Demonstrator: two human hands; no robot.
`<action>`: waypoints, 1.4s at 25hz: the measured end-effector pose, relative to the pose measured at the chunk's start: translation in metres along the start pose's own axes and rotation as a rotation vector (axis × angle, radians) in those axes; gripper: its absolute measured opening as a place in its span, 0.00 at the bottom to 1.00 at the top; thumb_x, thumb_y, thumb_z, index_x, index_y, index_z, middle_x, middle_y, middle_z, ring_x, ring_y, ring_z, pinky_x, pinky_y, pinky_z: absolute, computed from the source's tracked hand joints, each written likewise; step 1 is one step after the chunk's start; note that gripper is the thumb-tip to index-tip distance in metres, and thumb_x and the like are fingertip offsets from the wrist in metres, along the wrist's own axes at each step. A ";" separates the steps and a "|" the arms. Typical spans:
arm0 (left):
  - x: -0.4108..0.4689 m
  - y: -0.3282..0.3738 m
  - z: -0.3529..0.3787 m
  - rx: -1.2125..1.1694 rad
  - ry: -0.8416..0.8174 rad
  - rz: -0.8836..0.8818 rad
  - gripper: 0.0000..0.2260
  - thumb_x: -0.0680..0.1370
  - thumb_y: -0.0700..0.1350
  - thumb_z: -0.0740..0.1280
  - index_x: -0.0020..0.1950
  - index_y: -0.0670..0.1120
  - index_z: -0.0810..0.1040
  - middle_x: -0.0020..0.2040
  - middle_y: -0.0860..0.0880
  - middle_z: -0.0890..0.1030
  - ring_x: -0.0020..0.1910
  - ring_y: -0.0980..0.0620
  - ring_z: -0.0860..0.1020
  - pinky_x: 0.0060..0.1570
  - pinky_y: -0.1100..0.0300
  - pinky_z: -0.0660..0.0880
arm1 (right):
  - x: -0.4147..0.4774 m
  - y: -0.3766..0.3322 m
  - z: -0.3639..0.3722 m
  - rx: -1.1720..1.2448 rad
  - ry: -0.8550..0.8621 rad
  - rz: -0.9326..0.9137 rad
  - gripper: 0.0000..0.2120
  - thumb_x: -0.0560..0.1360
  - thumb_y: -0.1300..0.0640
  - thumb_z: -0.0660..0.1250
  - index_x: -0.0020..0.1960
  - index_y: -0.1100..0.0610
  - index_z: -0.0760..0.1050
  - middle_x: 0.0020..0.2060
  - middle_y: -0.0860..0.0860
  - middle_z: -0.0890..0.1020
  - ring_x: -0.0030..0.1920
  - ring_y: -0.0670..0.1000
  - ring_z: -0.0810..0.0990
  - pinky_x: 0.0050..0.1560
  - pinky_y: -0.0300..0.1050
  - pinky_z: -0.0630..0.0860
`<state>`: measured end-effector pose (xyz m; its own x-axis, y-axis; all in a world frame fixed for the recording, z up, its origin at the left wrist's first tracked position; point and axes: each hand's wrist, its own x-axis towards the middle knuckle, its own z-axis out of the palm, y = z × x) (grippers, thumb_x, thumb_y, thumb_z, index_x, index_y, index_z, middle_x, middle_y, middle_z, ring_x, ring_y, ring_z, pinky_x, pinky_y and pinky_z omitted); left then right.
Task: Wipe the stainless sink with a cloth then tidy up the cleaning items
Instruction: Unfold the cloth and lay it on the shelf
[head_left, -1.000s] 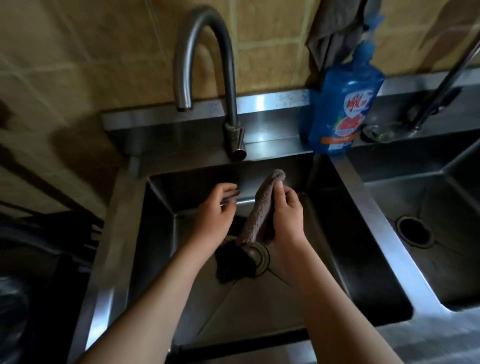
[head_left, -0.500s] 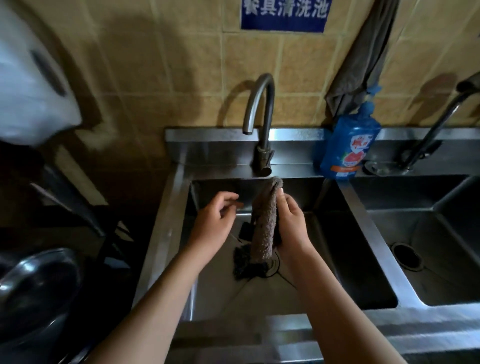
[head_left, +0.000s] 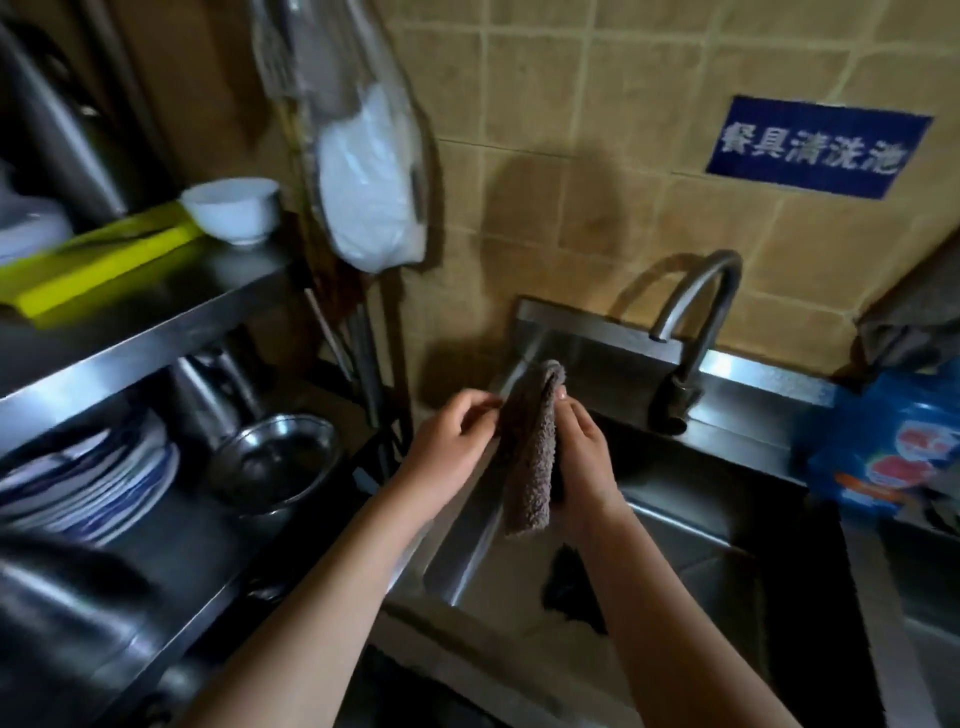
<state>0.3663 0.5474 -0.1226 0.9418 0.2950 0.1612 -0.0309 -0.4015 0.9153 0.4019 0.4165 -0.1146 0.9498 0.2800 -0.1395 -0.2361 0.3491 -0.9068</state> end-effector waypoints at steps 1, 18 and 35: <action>-0.006 0.002 -0.003 0.025 0.037 -0.026 0.06 0.78 0.47 0.61 0.52 0.53 0.75 0.49 0.54 0.79 0.49 0.57 0.77 0.45 0.71 0.70 | 0.001 -0.001 0.003 -0.007 -0.043 0.024 0.17 0.77 0.49 0.60 0.53 0.63 0.74 0.43 0.62 0.79 0.45 0.59 0.77 0.54 0.58 0.74; -0.135 0.050 -0.122 -0.180 0.534 -0.325 0.03 0.75 0.45 0.66 0.44 0.45 0.77 0.38 0.48 0.78 0.33 0.59 0.78 0.36 0.66 0.75 | -0.058 0.013 0.144 -0.135 -0.706 0.193 0.13 0.77 0.51 0.61 0.55 0.59 0.75 0.42 0.56 0.83 0.44 0.55 0.81 0.48 0.49 0.78; -0.145 0.021 -0.241 -0.121 0.788 -0.182 0.03 0.76 0.42 0.65 0.49 0.47 0.72 0.37 0.52 0.74 0.32 0.58 0.72 0.28 0.72 0.70 | -0.071 0.043 0.269 -0.115 -0.824 0.232 0.10 0.71 0.55 0.68 0.45 0.61 0.73 0.40 0.59 0.80 0.40 0.55 0.79 0.52 0.53 0.76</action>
<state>0.1481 0.7051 -0.0380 0.4252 0.8877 0.1767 0.0217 -0.2051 0.9785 0.2689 0.6519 -0.0364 0.4180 0.9078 -0.0339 -0.3413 0.1223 -0.9320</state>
